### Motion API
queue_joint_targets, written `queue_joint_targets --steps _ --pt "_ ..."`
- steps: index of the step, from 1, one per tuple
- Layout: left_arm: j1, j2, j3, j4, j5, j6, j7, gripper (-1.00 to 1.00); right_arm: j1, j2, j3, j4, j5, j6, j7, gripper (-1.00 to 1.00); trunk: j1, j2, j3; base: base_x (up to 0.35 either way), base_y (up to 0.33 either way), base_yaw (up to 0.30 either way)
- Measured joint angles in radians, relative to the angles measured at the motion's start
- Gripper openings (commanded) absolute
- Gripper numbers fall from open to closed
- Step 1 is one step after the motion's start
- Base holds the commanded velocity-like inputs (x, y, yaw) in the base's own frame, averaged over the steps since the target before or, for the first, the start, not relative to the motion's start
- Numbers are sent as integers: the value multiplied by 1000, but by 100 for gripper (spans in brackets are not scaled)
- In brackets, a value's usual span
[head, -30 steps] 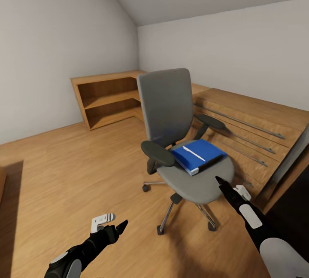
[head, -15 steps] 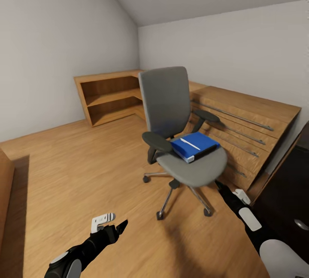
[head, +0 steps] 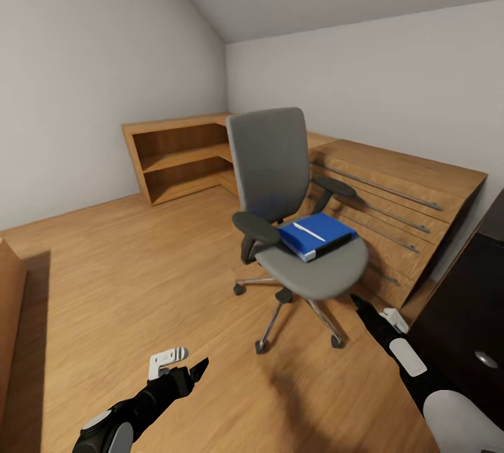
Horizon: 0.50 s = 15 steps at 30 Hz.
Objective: In the bedroom, organize the workspace by keeping the computer under the desk, ensuring the monitor is on the desk, placing the keyboard on the desk next to the monitor, placing the mouse on the desk next to the keyboard, moving the folder from the swivel chair onto the desk next to the mouse, stacking the notebook on top of the folder with the pen on top of the notebook, and positioning the swivel chair next to the desk.
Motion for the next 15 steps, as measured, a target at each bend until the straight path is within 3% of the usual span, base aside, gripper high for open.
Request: queue_joint_targets --steps 15 --pt "0 2 1 11 -1 -1 0 100 0 1 3 6 10 -19 4 100 0 0 0 -259 0 0"
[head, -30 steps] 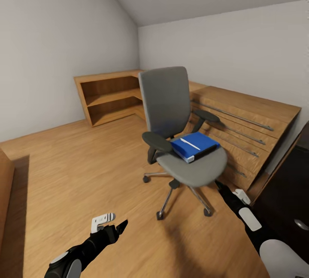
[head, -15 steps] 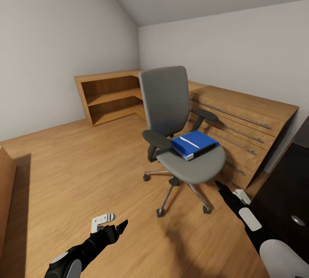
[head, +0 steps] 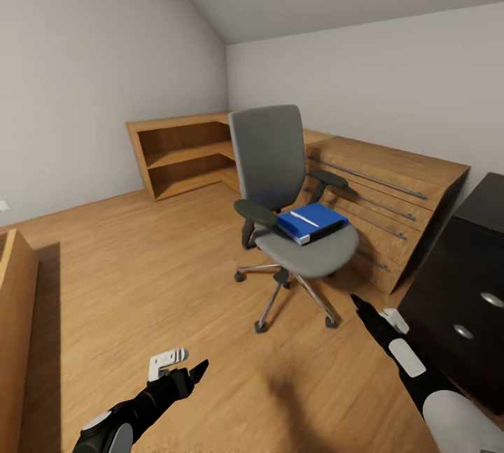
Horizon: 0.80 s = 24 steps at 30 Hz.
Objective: In the bedroom, organize the workspace by keeping the computer under the desk, ensuring the monitor is on the desk, placing the keyboard on the desk next to the monitor, placing the mouse on the desk next to the keyboard, moving the folder from the swivel chair onto the desk next to the mouse, stacking the notebook on top of the folder with the pen on top of the notebook, and positioning the swivel chair next to the desk.
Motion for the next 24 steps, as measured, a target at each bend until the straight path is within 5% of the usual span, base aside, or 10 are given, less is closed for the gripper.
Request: queue_joint_targets --steps 4,10,11,14,17,23,24 --pt "0 1 1 2 0 0 -1 100 0 0 2 5 5 -42 0 100 -4 7 3 -63 0 0" --pt "0 3 4 35 -2 -1 1 100 0 17 5 83 77 -163 -3 100 -27 49 22 -10 0 0" --pt "0 3 3 77 -7 -4 11 100 1 31 7 121 141 -242 -4 100 -31 56 25 -2 0 0" --pt "0 2 2 98 -25 -16 28 100 0 43 6 155 194 -315 -5 100 -42 77 34 -1 0 0" --pt "0 -2 2 140 -95 -64 50 100 1 70 7 254 288 -448 -8 100 -54 98 44 0 0 0" --pt "0 -5 2 212 -134 -140 60 100 0 83 12 368 368 -578 -10 100 -77 140 63 0 0 0" --pt "0 -5 2 264 -142 -191 68 100 1 86 12 432 416 -653 -11 100 -81 147 66 0 0 0"
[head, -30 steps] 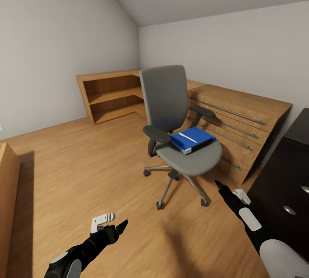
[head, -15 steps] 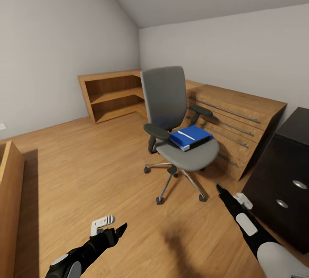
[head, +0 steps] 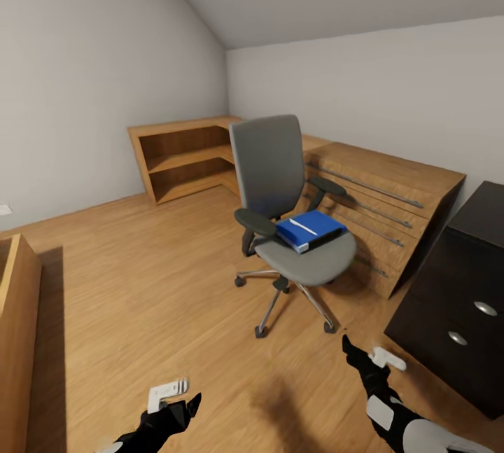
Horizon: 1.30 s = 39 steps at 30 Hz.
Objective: In the bedroom, organize the workspace by keeping the computer under the desk, ensuring the monitor is on the desk, placing the keyboard on the desk next to the monitor, placing the mouse on the desk next to the keyboard, moving the folder from the swivel chair onto the desk next to the mouse, stacking the notebook on top of the folder with the pen on top of the notebook, and positioning the swivel chair next to the desk.
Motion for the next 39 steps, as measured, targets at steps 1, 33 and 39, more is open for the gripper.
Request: queue_joint_targets --steps 1,33,39 --pt "0 0 0 24 -1 -15 15 100 2 1 0 28 20 -44 -2 100 -4 7 3 0 0 0" --pt "-1 9 5 462 -10 -349 134 100 162 3 1 57 46 -184 -52 100 -127 231 108 0 0 -52" --pt "-1 9 7 466 -24 -349 135 100 162 3 1 57 47 -184 -54 100 -150 273 129 0 0 -164"
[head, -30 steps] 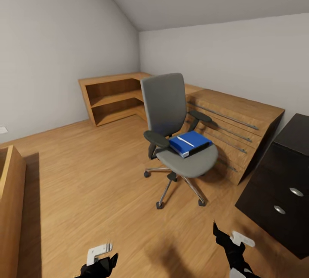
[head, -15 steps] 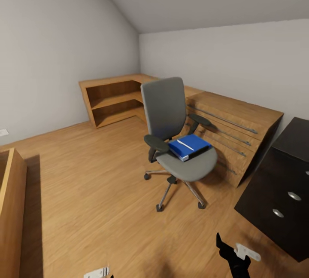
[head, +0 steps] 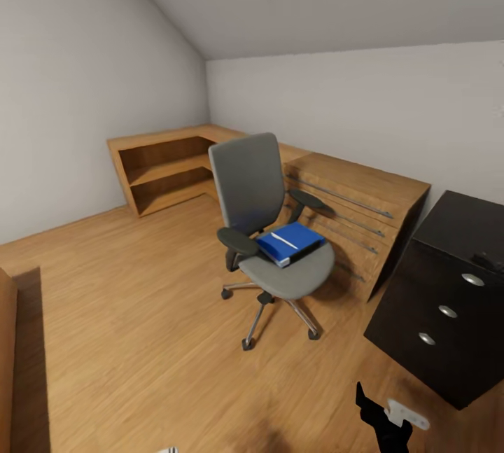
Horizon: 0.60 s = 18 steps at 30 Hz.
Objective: In the bedroom, organize the workspace by keeping the computer under the desk, ensuring the monitor is on the desk, placing the keyboard on the desk next to the monitor, placing the mouse on the desk next to the keyboard, moving the folder from the swivel chair onto the desk next to the mouse, stacking the notebook on top of the folder with the pen on top of the notebook, and positioning the swivel chair next to the desk.
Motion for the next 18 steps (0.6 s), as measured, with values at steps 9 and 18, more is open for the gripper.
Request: queue_joint_targets --steps 9,18 --pt "0 0 0 17 -3 0 0 100 0 0 0 -1 1 0 -1 100 -35 63 28 0 0 -21" --pt "0 0 -1 37 -4 0 0 100 0 9 2 -2 2 -2 -1 100 -69 126 57 0 0 -93"
